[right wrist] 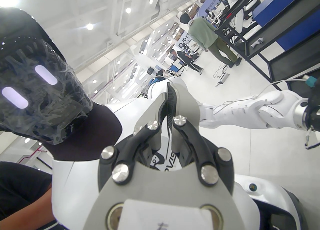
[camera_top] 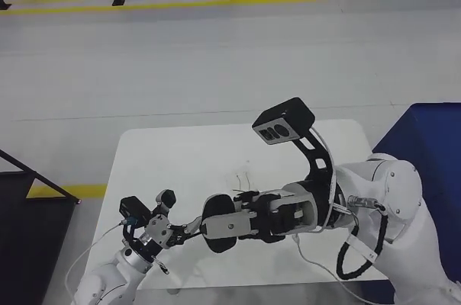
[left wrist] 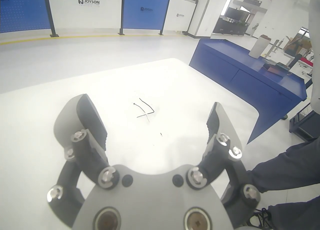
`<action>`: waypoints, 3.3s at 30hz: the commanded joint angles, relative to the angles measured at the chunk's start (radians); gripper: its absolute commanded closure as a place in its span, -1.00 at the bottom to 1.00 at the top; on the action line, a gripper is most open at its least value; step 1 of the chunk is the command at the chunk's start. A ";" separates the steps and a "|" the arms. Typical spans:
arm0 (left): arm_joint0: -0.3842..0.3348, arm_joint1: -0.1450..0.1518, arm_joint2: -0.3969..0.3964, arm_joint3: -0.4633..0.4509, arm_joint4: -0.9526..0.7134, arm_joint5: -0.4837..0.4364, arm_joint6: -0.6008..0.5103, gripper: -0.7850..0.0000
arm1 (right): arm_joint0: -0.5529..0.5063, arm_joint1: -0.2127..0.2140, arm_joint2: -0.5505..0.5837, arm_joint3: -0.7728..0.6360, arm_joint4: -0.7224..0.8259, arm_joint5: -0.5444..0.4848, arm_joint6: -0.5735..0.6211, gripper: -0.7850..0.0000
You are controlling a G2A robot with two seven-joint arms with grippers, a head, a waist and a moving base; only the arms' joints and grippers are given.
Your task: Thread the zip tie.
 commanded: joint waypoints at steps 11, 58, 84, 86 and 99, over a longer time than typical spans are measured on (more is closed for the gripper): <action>0.000 0.000 0.000 0.000 0.000 0.000 0.000 -1.00 | -0.034 -0.011 -0.021 0.047 0.543 0.463 -0.152 1.00; 0.000 0.000 0.000 0.000 0.000 0.000 0.000 -1.00 | 0.003 -0.013 -0.010 -0.036 -0.027 -0.076 -0.054 1.00; 0.000 0.000 0.000 0.000 0.000 0.000 0.000 -1.00 | -0.215 0.056 0.268 0.569 -0.079 0.041 0.146 1.00; 0.000 0.000 0.000 0.000 0.000 0.000 0.000 -1.00 | -0.221 0.058 0.271 0.562 -0.084 0.043 0.155 1.00; -0.021 -0.008 0.055 -0.049 -0.009 0.081 -0.017 -1.00 | -0.226 0.064 0.286 0.543 -0.150 0.028 0.126 1.00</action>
